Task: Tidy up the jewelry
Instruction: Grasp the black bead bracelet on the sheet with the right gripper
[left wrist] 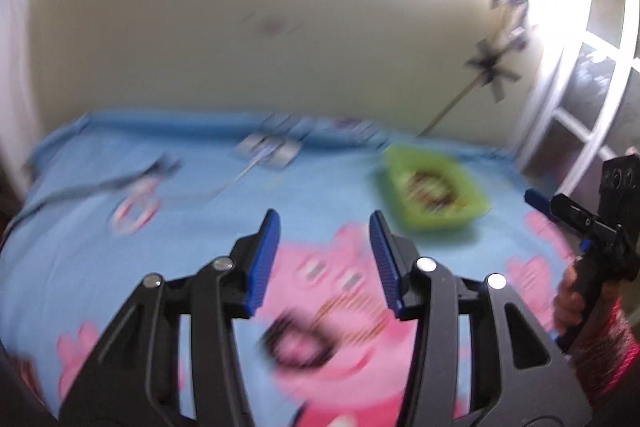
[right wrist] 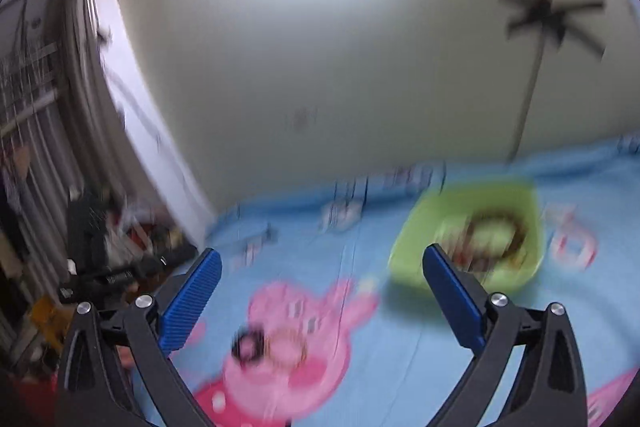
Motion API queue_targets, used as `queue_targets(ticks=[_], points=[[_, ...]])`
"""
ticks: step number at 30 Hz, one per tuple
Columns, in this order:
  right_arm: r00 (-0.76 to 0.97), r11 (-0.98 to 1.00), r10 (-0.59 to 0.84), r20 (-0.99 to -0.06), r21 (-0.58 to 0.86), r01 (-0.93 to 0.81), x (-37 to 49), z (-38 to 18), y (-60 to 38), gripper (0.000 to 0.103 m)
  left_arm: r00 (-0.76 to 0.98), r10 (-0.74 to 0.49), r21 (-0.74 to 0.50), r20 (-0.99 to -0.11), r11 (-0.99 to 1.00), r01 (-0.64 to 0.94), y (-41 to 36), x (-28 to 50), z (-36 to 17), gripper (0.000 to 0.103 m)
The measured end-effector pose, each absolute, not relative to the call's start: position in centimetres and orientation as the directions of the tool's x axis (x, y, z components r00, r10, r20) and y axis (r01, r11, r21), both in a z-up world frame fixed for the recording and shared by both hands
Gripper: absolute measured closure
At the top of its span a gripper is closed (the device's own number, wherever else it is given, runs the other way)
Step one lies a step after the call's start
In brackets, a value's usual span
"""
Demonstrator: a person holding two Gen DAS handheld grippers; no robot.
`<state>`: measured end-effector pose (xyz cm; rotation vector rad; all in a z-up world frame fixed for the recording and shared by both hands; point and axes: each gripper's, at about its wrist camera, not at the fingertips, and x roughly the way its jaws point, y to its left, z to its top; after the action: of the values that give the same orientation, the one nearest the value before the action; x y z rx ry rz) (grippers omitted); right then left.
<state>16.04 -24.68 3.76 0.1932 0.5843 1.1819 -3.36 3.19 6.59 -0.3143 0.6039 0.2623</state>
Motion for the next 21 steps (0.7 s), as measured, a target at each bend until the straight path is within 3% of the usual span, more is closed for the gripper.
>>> queue_targets(ticks=[2,5,11,15,19,21], points=[[0.188,0.373,0.892,-0.410,0.434,-0.820,15.0,1.6,-22.5,0.057,0.762,0.142,-0.228,-0.632,0.905,-0.359,3.8,-5.2,4.1,0.059],[0.064,0.356,0.843,-0.535,0.463,-0.812,13.4,-2.2,-18.9,0.078,0.722,0.126,-0.226,-0.680,0.901,-0.370,3.2,-6.6,0.4,0.059],[0.003,0.332,0.780,-0.625,0.410,-0.850,10.2,-3.7,-14.1,0.085,0.682,0.134,-0.143,-0.719,0.931,-0.334,1.1,-5.5,-2.4,0.058],[-0.012,0.283,0.760,-0.650,0.347,-0.894,8.9,-2.6,-10.2,0.090,0.700,0.147,-0.190,-0.699,0.905,-0.380,2.9,-6.0,-2.5,0.059],[-0.025,0.265,0.709,-0.705,0.299,-0.917,9.0,-3.8,-6.0,0.103,0.698,0.165,-0.206,-0.697,0.886,-0.415,4.1,-7.8,-2.7,0.059],[-0.051,0.244,0.689,-0.723,0.297,-0.923,9.2,-4.6,-4.9,0.103,0.695,0.175,-0.207,-0.697,0.880,-0.429,4.4,-8.7,-2.6,0.059]])
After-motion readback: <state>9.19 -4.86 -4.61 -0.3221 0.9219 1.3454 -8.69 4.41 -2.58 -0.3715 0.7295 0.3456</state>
